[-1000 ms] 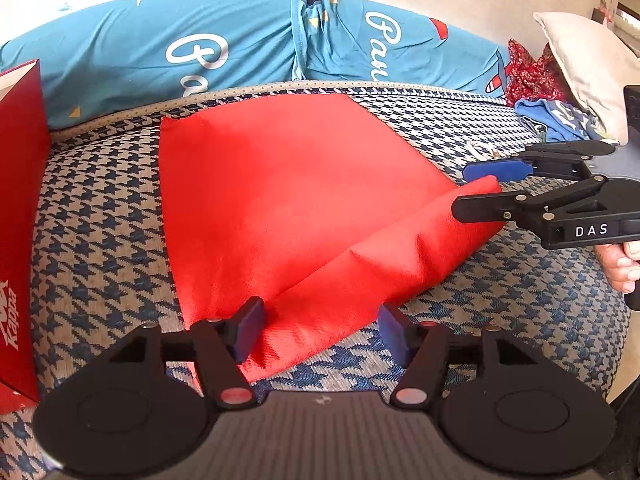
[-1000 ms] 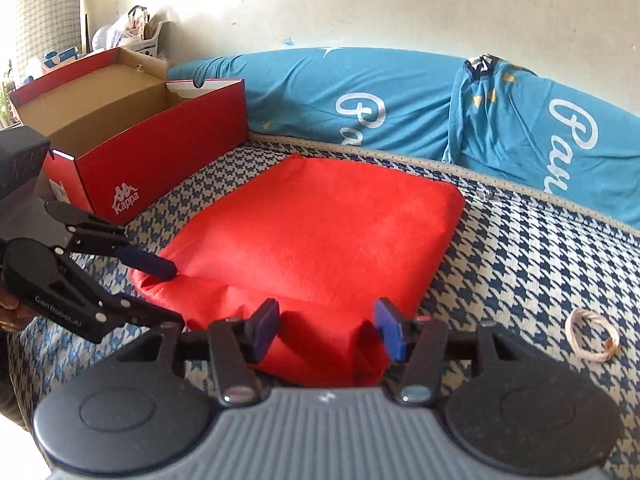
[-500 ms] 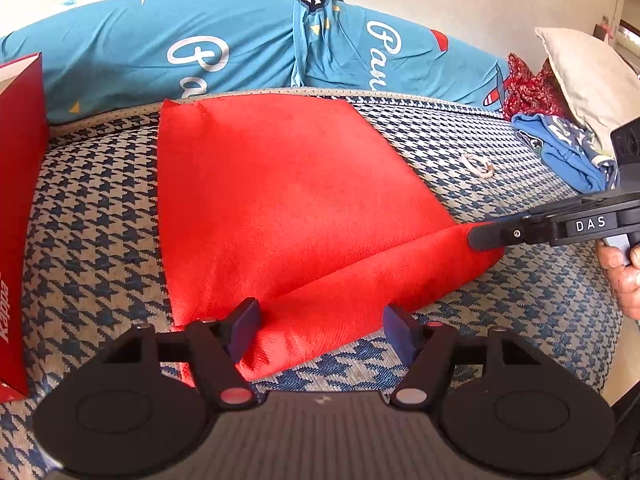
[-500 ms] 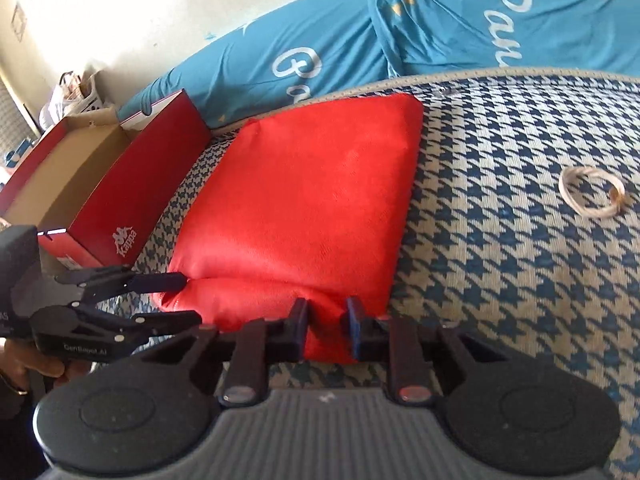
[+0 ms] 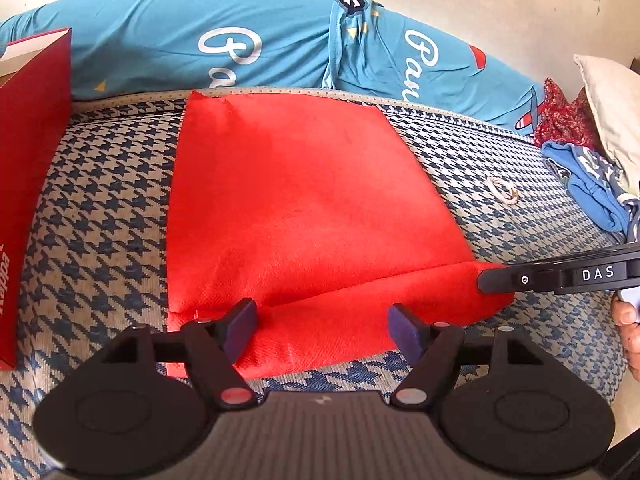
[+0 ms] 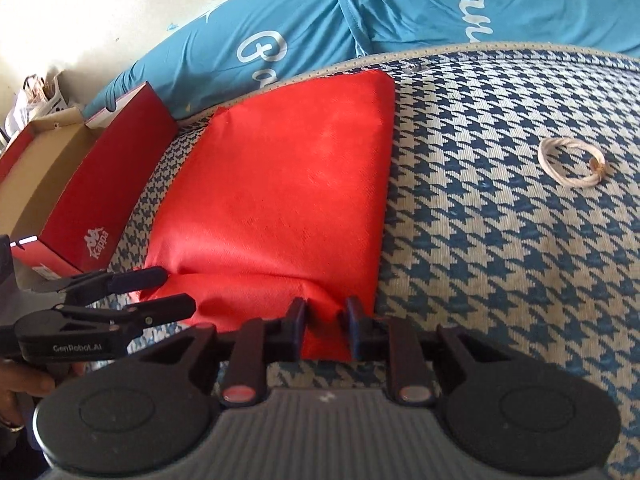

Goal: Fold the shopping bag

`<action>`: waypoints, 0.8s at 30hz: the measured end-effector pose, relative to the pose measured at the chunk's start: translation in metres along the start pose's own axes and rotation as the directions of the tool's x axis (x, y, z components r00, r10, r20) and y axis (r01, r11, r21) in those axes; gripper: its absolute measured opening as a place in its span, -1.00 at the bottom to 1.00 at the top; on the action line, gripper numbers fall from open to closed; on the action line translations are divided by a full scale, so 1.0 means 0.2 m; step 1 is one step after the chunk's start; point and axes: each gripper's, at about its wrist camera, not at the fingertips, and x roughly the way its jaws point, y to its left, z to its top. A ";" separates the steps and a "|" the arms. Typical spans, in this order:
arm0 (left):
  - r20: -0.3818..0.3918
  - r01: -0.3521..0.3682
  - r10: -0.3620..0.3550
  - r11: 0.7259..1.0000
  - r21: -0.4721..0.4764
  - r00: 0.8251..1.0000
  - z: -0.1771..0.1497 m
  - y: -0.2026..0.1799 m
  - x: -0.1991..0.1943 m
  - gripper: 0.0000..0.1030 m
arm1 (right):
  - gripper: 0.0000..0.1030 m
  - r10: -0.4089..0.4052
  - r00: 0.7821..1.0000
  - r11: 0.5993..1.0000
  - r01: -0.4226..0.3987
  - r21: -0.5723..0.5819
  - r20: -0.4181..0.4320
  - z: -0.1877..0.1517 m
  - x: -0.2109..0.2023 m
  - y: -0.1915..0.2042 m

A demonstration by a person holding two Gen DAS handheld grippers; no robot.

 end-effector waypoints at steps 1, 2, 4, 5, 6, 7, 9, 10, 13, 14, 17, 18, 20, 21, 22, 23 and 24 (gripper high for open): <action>0.005 -0.020 0.019 1.000 0.006 1.000 0.00 -0.02 0.01 0.41 | -0.63 -0.016 1.000 1.000 0.017 -0.022 0.003 0.00 0.00 0.02; 0.008 -0.034 0.034 0.999 0.005 0.999 -0.01 -0.04 0.02 0.42 | -0.63 -0.032 0.999 0.999 0.033 -0.041 0.006 -0.01 0.00 0.04; 0.013 -0.058 0.058 0.998 0.000 0.998 -0.01 -0.06 0.03 0.47 | -0.62 -0.064 0.998 0.995 0.065 -0.076 0.013 -0.01 0.00 0.07; 0.015 -0.067 0.067 0.998 -0.002 0.998 -0.01 -0.07 0.03 0.49 | -0.60 -0.081 0.997 0.992 0.082 -0.091 0.018 -0.02 0.00 0.09; 0.019 -0.087 0.087 0.996 0.000 0.996 -0.01 -0.08 0.04 0.51 | -0.60 -0.099 0.995 0.989 0.101 -0.107 0.022 -0.03 0.00 0.11; 0.020 -0.095 0.095 0.995 0.004 0.995 -0.01 -0.09 0.05 0.53 | -0.59 -0.118 0.993 0.985 0.121 -0.124 0.027 -0.04 0.00 0.13; 0.023 -0.110 0.110 0.994 0.011 0.994 -0.01 -0.11 0.06 0.54 | -0.58 -0.154 0.987 0.976 0.158 -0.149 0.039 -0.05 -0.01 0.17; 0.023 -0.112 0.112 0.994 0.016 0.993 -0.01 -0.11 0.06 0.55 | -0.56 -0.164 0.985 0.973 0.169 -0.158 0.046 -0.06 -0.01 0.18; 0.024 -0.116 0.116 0.993 0.028 0.993 -0.01 -0.11 0.07 0.55 | -0.51 -0.183 0.980 0.961 0.196 -0.195 0.083 -0.07 -0.04 0.21; 0.025 -0.117 0.116 0.993 0.030 0.993 -0.01 -0.11 0.07 0.55 | -0.51 -0.188 0.977 0.957 0.205 -0.204 0.101 -0.07 -0.06 0.21; 0.027 -0.119 0.118 0.992 0.037 0.993 -0.01 -0.11 0.08 0.55 | -0.51 -0.189 0.968 0.953 0.222 -0.206 0.166 -0.07 -0.14 0.21; 0.028 -0.119 0.118 0.992 0.039 0.993 -0.01 -0.12 0.08 0.55 | -0.51 -0.177 0.965 0.954 0.217 -0.209 0.195 -0.07 -0.16 0.22; 0.031 -0.119 0.117 0.992 0.043 0.993 -0.01 -0.12 0.08 0.55 | -0.51 -0.123 0.967 0.961 0.172 -0.218 0.221 -0.06 -0.19 0.23; 0.032 -0.119 0.118 0.992 0.045 0.993 -0.01 -0.12 0.08 0.55 | -0.52 -0.099 0.971 0.961 0.150 -0.232 0.217 -0.06 -0.18 0.24; 0.033 -0.118 0.117 0.992 0.046 0.993 -0.01 -0.12 0.08 0.56 | -0.56 -0.075 0.975 0.959 0.128 -0.252 0.210 -0.06 -0.17 0.26; 0.034 -0.118 0.116 0.992 0.047 0.993 -0.01 -0.12 0.08 0.56 | -0.59 -0.061 0.978 0.952 0.117 -0.283 0.199 -0.06 -0.15 0.28; 0.036 -0.117 0.115 0.992 0.047 0.993 -0.01 -0.12 0.09 0.56 | -0.60 -0.057 0.980 0.941 0.115 -0.317 0.188 -0.07 -0.12 0.31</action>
